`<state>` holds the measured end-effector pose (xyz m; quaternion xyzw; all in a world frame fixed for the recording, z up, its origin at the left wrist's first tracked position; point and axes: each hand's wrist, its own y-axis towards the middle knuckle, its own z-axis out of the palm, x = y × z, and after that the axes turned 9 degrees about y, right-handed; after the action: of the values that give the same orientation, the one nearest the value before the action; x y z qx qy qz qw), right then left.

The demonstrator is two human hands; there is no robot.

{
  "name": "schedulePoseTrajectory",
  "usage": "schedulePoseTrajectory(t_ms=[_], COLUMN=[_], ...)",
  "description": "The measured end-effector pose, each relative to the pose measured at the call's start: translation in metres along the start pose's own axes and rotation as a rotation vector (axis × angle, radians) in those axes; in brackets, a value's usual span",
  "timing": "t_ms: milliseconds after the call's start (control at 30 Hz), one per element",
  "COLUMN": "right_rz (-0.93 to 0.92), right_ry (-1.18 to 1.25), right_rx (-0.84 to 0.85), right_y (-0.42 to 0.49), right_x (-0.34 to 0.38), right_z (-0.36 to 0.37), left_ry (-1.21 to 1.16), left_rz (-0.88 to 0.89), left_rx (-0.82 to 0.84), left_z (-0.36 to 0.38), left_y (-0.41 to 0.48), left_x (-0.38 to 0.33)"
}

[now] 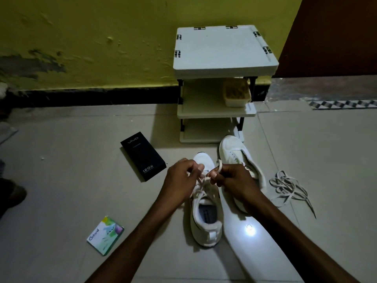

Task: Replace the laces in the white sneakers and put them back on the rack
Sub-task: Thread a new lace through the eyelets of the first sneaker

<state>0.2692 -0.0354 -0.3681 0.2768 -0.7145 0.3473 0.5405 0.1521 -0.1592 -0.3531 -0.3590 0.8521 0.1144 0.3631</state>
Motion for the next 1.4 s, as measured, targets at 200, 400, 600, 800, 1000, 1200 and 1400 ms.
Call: schedulePoseTrajectory(t_ms=[200, 400, 600, 800, 1000, 1200, 1400], right_rz=[0.002, 0.017, 0.053, 0.043, 0.092, 0.173, 0.096], right_ry=[0.02, -0.025, -0.158, -0.32, -0.496, -1.067, -1.177], right_rx=[-0.005, -0.003, -0.036, -0.058, -0.079, -0.114, -0.11], right_y=[-0.005, -0.009, -0.011, -0.014, -0.013, -0.025, -0.025], right_x=[0.005, 0.012, 0.018, 0.021, 0.022, 0.023, 0.012], right_z=[0.001, 0.0, 0.0, 0.0, -0.006, -0.005, 0.006], left_ry=[-0.452, 0.05, 0.359, 0.617, 0.584, 1.033, 1.074], left_rz=[-0.202, -0.086, 0.03, 0.03, -0.063, -0.085, -0.044], left_rx=[0.15, 0.145, 0.081, 0.111, 0.032, 0.193, 0.249], left_z=[0.001, -0.016, -0.023, -0.02, -0.015, -0.004, 0.006], left_y=[-0.003, 0.0, -0.001, 0.0, -0.002, -0.009, -0.005], left_x=[0.0, -0.009, -0.018, -0.02, -0.014, 0.002, 0.011])
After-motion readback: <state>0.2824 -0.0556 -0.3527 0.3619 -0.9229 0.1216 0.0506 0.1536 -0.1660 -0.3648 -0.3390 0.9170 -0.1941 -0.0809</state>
